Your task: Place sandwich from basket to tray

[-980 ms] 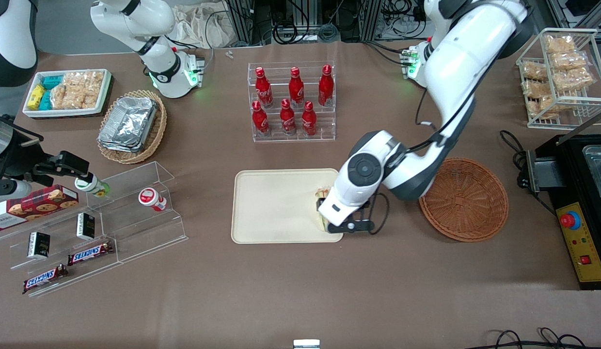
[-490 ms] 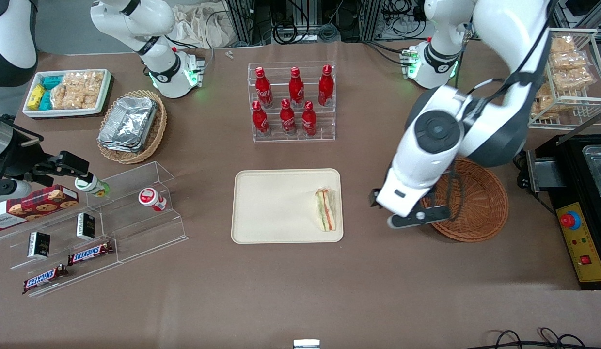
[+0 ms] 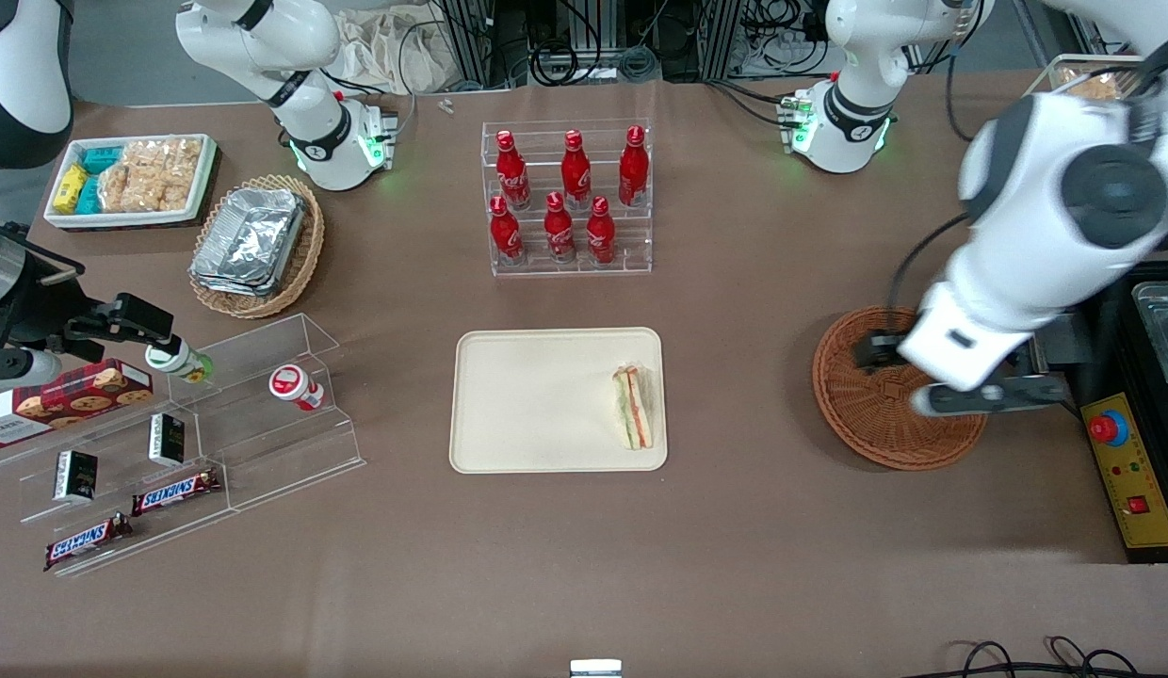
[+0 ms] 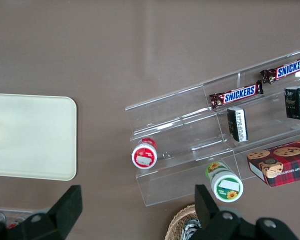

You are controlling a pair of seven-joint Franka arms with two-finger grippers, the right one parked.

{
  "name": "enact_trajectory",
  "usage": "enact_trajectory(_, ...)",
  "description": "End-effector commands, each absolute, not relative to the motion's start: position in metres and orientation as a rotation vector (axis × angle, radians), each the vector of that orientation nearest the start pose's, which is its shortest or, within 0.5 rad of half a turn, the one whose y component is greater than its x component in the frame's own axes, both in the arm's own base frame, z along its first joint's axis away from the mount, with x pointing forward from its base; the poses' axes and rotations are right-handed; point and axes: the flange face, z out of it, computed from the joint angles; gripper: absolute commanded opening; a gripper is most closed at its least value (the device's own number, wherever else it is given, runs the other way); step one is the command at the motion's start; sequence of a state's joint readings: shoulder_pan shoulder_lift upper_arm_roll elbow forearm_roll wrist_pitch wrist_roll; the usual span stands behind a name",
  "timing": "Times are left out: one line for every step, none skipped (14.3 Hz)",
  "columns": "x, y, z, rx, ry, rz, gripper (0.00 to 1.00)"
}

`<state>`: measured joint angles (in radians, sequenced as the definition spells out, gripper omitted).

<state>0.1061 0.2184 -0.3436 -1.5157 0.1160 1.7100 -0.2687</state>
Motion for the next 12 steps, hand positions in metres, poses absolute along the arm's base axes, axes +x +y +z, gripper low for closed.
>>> enact_trajectory(0.588, -0.066, 0.556, -3.113, 0.062, 0.048, 1.00)
enact_trajectory(0.582, -0.050, 0.559, -3.107, 0.076, 0.067, 1.00)
enact_trajectory(0.578, -0.037, 0.563, -3.104, 0.073, 0.068, 1.00)
enact_trajectory(0.576, -0.029, 0.564, -3.103, 0.092, 0.079, 1.00)
enact_trajectory(0.574, -0.017, 0.567, -3.106, 0.089, 0.087, 1.00)
enact_trajectory(0.575, -0.013, 0.567, -3.122, 0.084, 0.098, 1.00)
enact_trajectory(0.577, -0.012, 0.575, -3.140, 0.082, 0.077, 1.00)
enact_trajectory(0.581, -0.010, 0.572, -3.140, 0.092, 0.082, 1.00)
enact_trajectory(0.582, -0.011, 0.571, -3.139, 0.097, 0.087, 1.00)
enact_trajectory(0.583, -0.010, 0.569, -3.141, 0.092, 0.089, 1.00)
enact_trajectory(0.584, -0.010, 0.566, -3.139, 0.094, 0.096, 1.00)
enact_trajectory(0.584, -0.010, 0.565, -3.134, 0.095, 0.101, 1.00)
